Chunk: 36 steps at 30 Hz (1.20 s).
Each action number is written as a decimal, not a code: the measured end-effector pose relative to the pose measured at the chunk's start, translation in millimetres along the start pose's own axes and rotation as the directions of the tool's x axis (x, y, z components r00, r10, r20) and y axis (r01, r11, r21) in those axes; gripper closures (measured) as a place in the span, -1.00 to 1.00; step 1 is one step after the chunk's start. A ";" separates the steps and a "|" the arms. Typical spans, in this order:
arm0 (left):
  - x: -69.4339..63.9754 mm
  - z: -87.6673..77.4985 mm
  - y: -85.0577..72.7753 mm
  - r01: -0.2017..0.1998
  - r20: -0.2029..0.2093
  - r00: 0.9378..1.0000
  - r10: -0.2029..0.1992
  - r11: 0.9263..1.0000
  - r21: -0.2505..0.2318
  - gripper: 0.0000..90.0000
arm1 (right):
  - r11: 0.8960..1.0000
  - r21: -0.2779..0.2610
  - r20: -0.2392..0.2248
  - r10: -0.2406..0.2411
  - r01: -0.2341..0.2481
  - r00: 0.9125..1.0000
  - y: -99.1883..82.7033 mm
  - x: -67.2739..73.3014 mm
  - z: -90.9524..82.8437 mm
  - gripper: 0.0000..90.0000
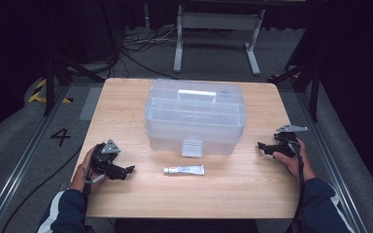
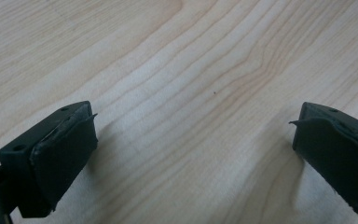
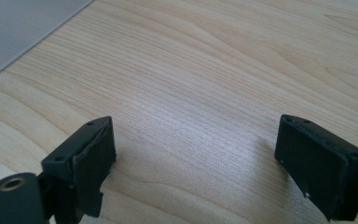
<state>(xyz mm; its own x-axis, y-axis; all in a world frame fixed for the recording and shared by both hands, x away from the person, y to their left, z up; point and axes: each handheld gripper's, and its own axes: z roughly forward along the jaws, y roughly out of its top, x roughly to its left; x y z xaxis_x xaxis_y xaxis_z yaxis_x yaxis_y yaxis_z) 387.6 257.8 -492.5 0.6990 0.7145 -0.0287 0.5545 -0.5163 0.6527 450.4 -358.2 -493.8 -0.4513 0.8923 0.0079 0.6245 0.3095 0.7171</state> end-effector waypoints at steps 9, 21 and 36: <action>0.9 0.8 0.9 0.002 -0.007 1.000 -0.002 1.000 -0.001 -1.00 | 1.000 0.000 -0.003 -0.004 0.004 1.000 -0.7 -0.2 -0.6 -0.72; 2.9 -9.1 -10.1 0.005 -0.009 1.000 -0.005 1.000 -0.001 -0.99 | 0.998 0.055 -0.042 -0.037 0.040 0.998 3.0 1.1 -3.5 -0.73; 3.4 -9.3 -10.4 0.002 -0.012 1.000 -0.002 1.000 -0.002 -0.99 | 0.999 -0.001 -0.043 -0.043 0.043 0.998 18.1 -1.3 -34.1 -0.47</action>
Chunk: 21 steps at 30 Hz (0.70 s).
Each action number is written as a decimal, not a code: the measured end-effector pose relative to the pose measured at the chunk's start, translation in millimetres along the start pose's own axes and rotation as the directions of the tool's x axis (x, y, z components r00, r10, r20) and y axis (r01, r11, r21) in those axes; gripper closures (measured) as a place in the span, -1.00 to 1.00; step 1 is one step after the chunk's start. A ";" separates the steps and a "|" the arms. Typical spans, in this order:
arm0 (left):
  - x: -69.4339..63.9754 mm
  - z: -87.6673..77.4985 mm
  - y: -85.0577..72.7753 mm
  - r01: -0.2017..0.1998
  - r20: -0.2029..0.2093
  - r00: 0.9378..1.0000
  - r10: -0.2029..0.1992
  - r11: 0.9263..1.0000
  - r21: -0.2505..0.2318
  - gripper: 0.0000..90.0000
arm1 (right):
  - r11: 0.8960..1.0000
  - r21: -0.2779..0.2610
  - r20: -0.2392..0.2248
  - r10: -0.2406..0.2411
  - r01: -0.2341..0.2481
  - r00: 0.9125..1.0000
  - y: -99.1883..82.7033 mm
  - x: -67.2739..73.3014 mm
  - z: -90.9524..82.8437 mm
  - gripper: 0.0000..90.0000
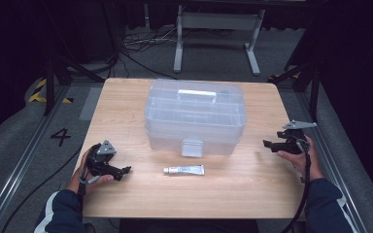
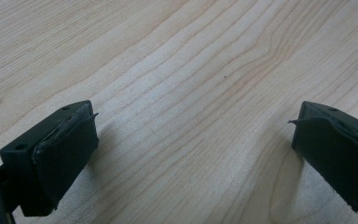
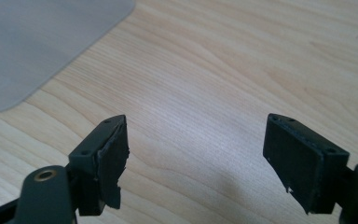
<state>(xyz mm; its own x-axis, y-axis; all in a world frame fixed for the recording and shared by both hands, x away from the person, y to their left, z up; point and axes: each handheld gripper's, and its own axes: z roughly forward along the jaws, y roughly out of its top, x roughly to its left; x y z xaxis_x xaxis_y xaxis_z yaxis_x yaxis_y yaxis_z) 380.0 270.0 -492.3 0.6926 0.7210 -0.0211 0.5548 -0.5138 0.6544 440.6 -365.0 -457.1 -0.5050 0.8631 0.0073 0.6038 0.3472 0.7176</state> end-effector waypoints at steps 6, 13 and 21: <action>-0.2 -0.1 -0.1 0.002 -0.002 1.000 -0.002 1.000 0.000 -0.99 | 0.998 -0.058 -0.021 -0.031 0.029 0.999 12.5 8.2 -13.4 -0.44; -0.4 -0.2 -0.2 0.005 -0.004 1.000 -0.005 1.000 0.000 -0.99 | 0.988 -0.116 -0.019 -0.105 0.102 0.994 33.0 22.1 -36.0 -0.41; -0.5 -0.2 -0.2 0.006 -0.006 1.000 -0.006 1.000 0.000 -0.99 | 0.974 -0.180 -0.025 -0.145 0.138 0.989 55.6 29.5 -54.2 -0.40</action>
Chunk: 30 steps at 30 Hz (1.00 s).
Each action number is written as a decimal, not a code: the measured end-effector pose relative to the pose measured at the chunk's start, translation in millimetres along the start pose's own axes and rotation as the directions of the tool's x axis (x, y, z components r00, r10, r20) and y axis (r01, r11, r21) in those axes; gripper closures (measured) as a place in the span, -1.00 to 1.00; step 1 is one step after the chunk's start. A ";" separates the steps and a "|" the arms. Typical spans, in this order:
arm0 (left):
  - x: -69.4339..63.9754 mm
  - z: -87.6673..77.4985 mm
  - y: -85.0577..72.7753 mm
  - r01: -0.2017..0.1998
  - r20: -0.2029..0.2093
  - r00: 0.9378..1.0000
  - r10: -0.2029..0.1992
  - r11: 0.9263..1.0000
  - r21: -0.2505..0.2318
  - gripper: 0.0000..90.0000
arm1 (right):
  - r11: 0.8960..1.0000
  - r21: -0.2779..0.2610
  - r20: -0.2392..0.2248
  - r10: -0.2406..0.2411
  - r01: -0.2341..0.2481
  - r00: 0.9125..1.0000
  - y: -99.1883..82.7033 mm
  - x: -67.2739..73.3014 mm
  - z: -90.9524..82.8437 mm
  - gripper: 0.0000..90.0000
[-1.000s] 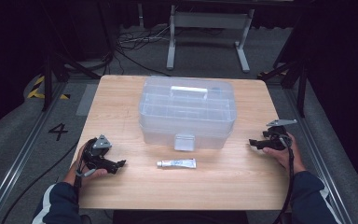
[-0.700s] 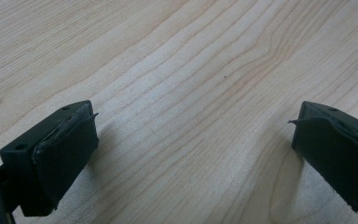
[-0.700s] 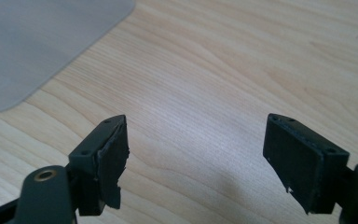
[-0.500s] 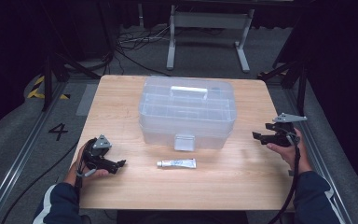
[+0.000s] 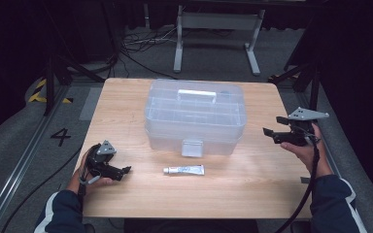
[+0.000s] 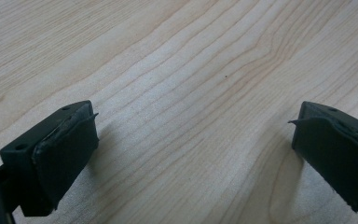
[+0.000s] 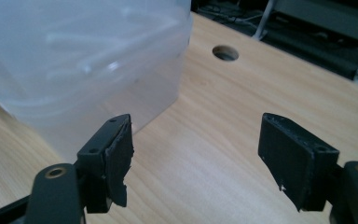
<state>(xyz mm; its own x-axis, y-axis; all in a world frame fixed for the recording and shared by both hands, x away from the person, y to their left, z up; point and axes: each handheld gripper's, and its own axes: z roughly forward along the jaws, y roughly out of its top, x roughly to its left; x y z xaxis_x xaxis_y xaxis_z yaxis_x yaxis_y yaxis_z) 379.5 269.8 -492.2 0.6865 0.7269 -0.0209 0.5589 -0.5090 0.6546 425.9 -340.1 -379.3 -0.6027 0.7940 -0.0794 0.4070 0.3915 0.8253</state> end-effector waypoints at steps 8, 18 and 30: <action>-0.2 -0.2 -0.1 0.000 -0.006 1.000 0.000 1.000 0.001 -0.99 | 0.999 -0.029 -0.001 -0.030 0.030 1.000 21.0 1.0 -7.5 -0.40; -0.2 -0.2 -0.1 0.000 -0.006 1.000 0.000 1.000 0.000 -0.99 | 0.994 -0.046 -0.032 -0.100 0.098 0.994 58.9 16.5 -0.4 -0.39; -0.2 -0.2 -0.1 0.000 -0.006 1.000 0.000 1.000 0.000 -0.99 | 0.989 -0.063 -0.092 -0.142 0.137 0.986 91.7 35.7 28.1 -0.36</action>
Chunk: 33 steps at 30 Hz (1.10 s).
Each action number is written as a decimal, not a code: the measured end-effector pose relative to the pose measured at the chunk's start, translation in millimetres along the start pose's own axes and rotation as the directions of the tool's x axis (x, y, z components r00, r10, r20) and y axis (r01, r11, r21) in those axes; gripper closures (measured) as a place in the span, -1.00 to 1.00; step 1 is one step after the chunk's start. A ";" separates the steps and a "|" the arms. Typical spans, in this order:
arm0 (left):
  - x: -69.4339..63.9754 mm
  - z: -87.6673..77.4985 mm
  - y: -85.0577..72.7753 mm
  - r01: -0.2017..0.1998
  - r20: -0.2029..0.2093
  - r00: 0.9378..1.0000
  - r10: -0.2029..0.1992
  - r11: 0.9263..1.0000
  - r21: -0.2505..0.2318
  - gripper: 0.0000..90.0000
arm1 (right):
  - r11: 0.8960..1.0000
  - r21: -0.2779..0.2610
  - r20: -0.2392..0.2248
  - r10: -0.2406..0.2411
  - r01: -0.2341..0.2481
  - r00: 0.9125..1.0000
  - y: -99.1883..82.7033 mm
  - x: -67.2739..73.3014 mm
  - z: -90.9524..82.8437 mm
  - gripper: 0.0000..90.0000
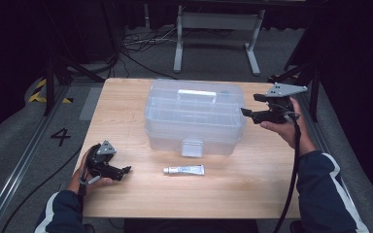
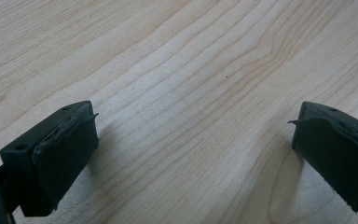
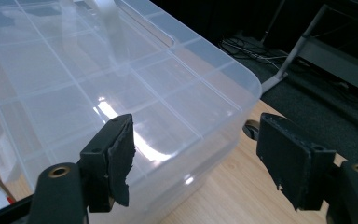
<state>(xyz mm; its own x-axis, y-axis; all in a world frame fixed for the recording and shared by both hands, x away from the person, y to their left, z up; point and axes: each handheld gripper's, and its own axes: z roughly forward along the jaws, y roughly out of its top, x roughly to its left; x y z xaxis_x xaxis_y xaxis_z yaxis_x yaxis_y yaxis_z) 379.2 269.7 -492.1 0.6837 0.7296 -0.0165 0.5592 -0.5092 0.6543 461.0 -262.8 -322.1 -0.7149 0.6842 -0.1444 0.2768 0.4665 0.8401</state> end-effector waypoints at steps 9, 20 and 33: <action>-0.7 -0.1 -0.1 0.006 -0.006 1.000 -0.007 1.000 -0.001 -0.99 | 0.999 -0.002 -0.046 -0.033 0.033 0.998 21.8 8.5 17.3 -0.23; -0.6 0.2 0.2 0.007 -0.004 1.000 -0.007 1.000 -0.001 -0.99 | 0.995 0.036 -0.082 -0.095 0.098 0.992 41.8 26.7 48.4 -0.21; -0.7 0.1 0.1 0.007 -0.006 1.000 -0.007 1.000 -0.001 -0.99 | 0.990 0.095 -0.102 -0.096 0.106 0.990 62.1 29.3 74.1 0.00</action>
<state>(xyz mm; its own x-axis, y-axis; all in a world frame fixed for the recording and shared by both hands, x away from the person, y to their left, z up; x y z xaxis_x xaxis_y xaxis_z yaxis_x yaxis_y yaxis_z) 378.8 269.1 -492.2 0.6771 0.7357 -0.0161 0.5631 -0.5039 0.6550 504.8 -172.3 -312.9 -0.8003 0.5750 -0.1703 0.2591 0.5876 0.7665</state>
